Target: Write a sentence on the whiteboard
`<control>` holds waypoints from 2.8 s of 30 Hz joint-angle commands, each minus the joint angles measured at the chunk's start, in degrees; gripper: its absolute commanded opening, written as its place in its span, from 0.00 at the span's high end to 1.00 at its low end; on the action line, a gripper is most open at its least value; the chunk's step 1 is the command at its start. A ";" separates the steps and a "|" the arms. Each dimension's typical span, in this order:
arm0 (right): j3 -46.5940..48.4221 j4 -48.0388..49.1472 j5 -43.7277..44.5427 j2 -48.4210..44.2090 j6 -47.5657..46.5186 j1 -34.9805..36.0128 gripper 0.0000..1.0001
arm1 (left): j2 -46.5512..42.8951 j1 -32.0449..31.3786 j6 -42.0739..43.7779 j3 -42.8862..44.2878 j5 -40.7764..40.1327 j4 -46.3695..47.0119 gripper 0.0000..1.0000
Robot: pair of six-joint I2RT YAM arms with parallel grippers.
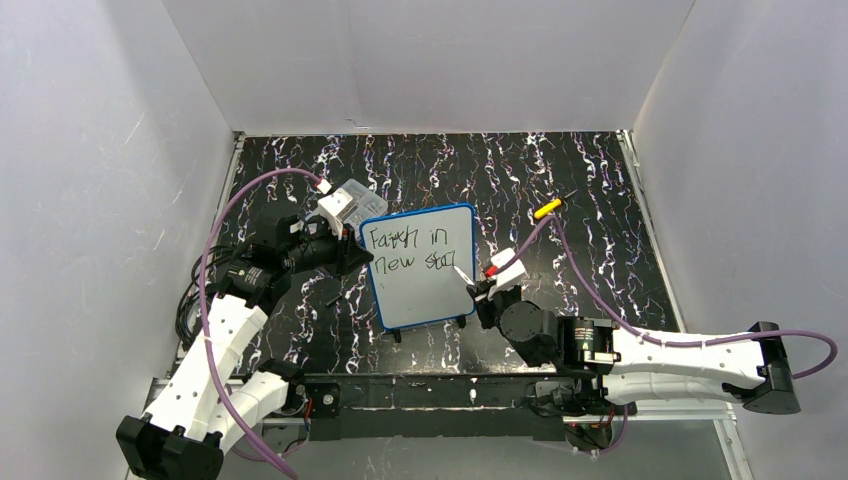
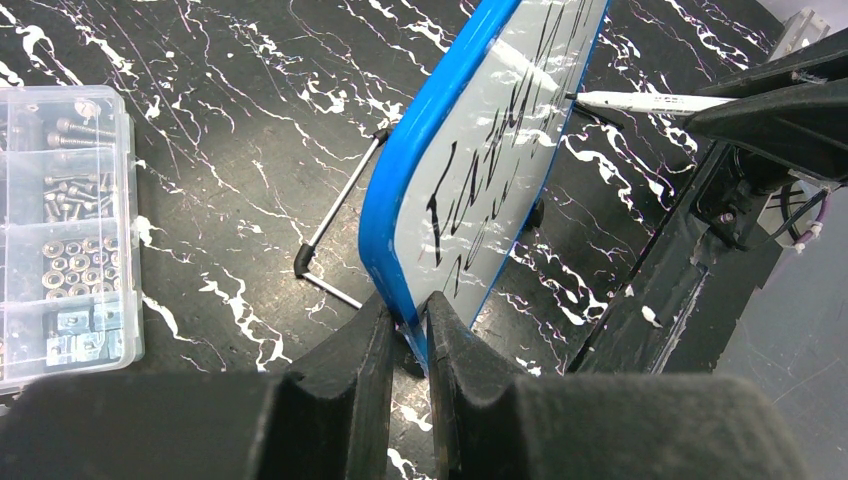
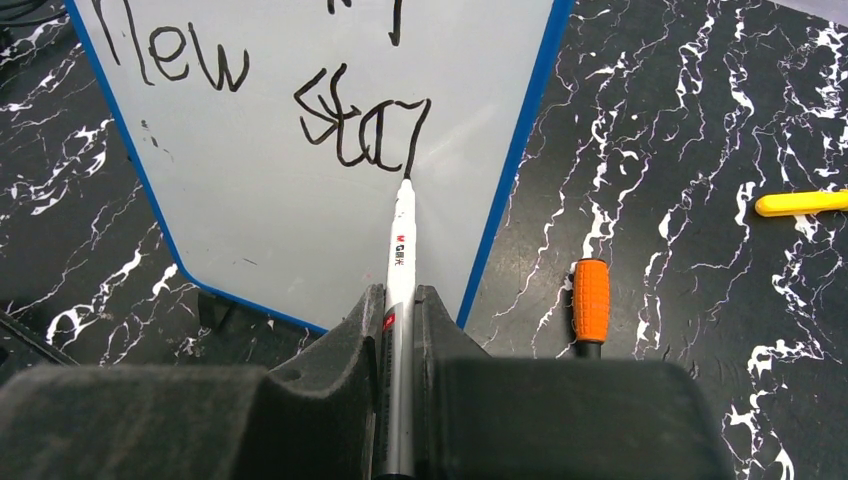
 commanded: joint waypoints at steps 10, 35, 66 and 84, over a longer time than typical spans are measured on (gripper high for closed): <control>-0.20 9.21 3.44 -2.08 -4.27 -0.30 0.99 | 1.25 -0.57 1.14 -1.39 0.11 -4.15 1.00; -1.44 7.75 1.14 -3.26 -3.38 -0.30 0.99 | 1.38 -0.60 1.15 -1.30 0.28 -4.14 1.00; -1.13 12.72 2.74 -5.39 -7.53 -0.30 0.99 | 1.38 -0.55 1.09 -1.30 0.31 -4.20 1.00; 0.25 1.70 6.90 -1.15 0.54 -0.30 0.99 | 1.29 -0.59 1.08 -1.39 0.28 -4.15 1.00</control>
